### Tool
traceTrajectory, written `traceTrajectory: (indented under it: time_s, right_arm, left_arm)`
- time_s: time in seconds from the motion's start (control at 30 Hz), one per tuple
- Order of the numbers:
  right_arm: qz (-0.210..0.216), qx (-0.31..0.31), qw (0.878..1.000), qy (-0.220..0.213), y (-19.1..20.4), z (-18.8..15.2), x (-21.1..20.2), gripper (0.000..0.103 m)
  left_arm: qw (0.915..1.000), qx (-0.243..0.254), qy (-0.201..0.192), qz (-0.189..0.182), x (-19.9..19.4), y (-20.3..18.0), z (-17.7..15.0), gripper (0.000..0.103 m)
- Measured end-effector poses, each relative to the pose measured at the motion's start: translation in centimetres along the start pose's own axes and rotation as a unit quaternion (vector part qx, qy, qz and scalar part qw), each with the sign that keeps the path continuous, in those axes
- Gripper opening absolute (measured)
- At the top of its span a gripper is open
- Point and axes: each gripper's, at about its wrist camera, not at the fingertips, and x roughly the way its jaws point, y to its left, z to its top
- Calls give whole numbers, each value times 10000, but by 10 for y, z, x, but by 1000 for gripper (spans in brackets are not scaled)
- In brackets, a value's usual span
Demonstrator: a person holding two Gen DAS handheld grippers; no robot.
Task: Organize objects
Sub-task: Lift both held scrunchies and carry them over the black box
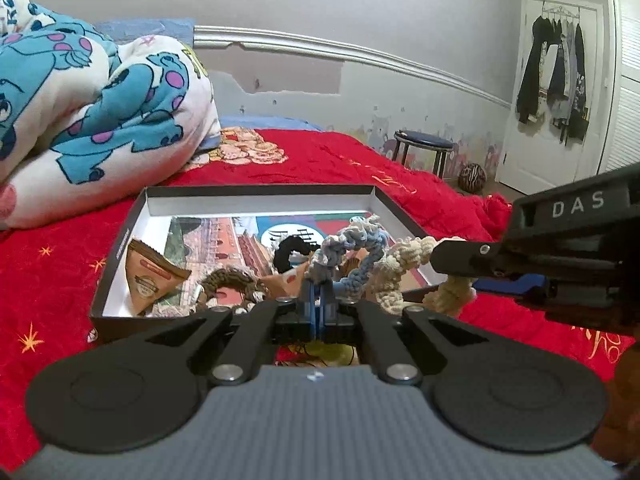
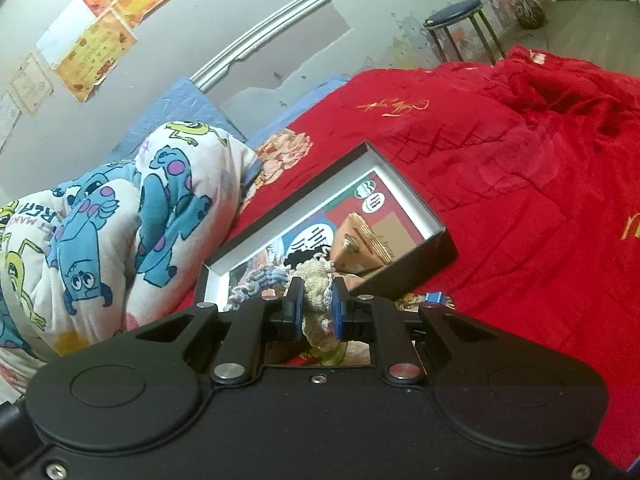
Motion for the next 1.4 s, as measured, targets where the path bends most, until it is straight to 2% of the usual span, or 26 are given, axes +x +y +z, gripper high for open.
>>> traceTrajectory:
  time_s: [0.2, 0.47, 0.93, 1.1, 1.4]
  right_arm:
    - [263, 121, 9996, 39, 3, 6, 1, 14]
    - [614, -247, 9978, -103, 28, 13, 0, 14]
    - [954, -305, 9950, -64, 48, 23, 13, 13]
    - [1060, -398, 9936, 1, 58, 21, 21, 13]
    - [1238, -680, 9899, 91, 76, 15, 29, 13]
  left_arm:
    - [9998, -101, -139, 29, -7, 6, 8, 3]
    - [9990, -253, -337, 128, -16, 20, 23, 3]
    - [9970, -264, -605, 397, -34, 62, 58, 3]
    - [9955, -459, -665, 500, -39, 79, 66, 3]
    - [9948, -383, -736, 595, -40, 98, 77, 3]
